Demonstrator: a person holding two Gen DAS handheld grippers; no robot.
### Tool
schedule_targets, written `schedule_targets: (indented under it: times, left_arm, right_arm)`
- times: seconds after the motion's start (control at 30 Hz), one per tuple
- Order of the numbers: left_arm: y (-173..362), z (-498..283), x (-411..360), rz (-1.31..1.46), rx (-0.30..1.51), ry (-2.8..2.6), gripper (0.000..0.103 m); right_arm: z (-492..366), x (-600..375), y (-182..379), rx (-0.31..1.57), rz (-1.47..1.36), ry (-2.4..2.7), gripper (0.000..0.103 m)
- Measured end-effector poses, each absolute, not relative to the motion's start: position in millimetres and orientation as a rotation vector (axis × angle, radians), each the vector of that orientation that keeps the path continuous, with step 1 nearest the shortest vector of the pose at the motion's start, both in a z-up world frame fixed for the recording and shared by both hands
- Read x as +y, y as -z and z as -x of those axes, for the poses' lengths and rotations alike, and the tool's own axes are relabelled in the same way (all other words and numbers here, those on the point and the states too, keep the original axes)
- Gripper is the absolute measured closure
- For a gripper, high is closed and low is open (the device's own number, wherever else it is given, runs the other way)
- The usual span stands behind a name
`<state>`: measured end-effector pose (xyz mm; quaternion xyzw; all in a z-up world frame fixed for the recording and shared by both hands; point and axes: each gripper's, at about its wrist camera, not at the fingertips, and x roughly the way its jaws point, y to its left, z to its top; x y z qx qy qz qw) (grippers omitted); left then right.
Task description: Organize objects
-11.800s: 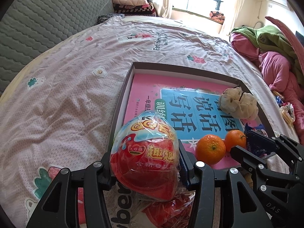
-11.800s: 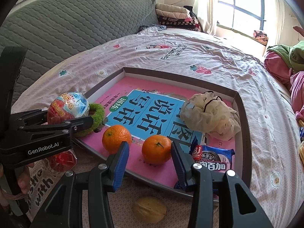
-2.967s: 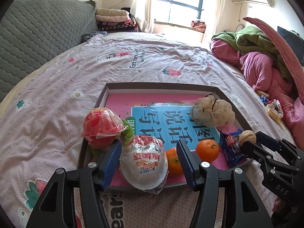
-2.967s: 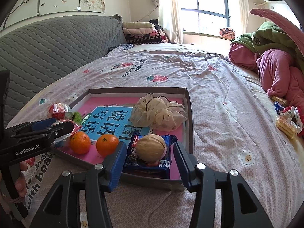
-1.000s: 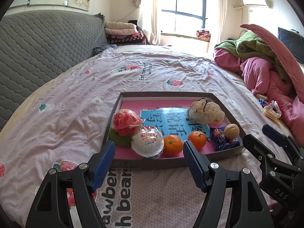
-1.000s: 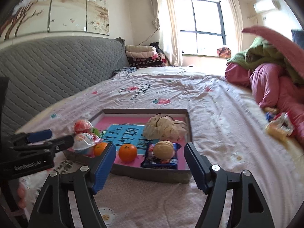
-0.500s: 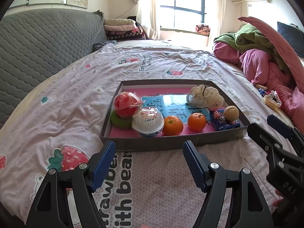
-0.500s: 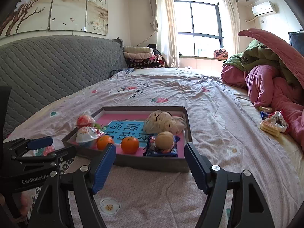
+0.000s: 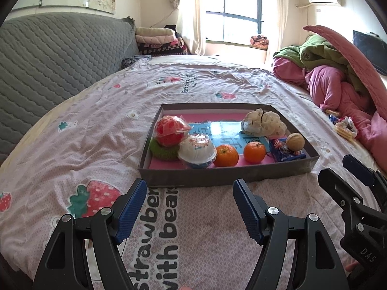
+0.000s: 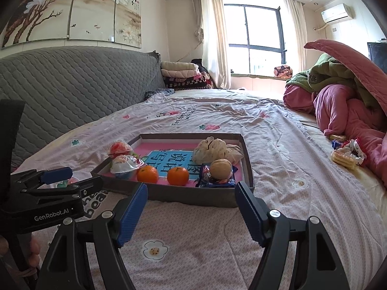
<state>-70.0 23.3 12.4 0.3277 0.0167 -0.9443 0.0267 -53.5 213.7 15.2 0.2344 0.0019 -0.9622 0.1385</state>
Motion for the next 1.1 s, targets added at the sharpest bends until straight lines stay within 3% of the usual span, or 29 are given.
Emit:
schedule_targets:
  times: [1.1]
  left_arm:
    - [21.8, 61.7, 16.6, -1.096, 0.067, 2.903, 0.028]
  right_arm:
    - [58.0, 211.9, 20.9, -0.036, -0.869, 2.76, 0.029]
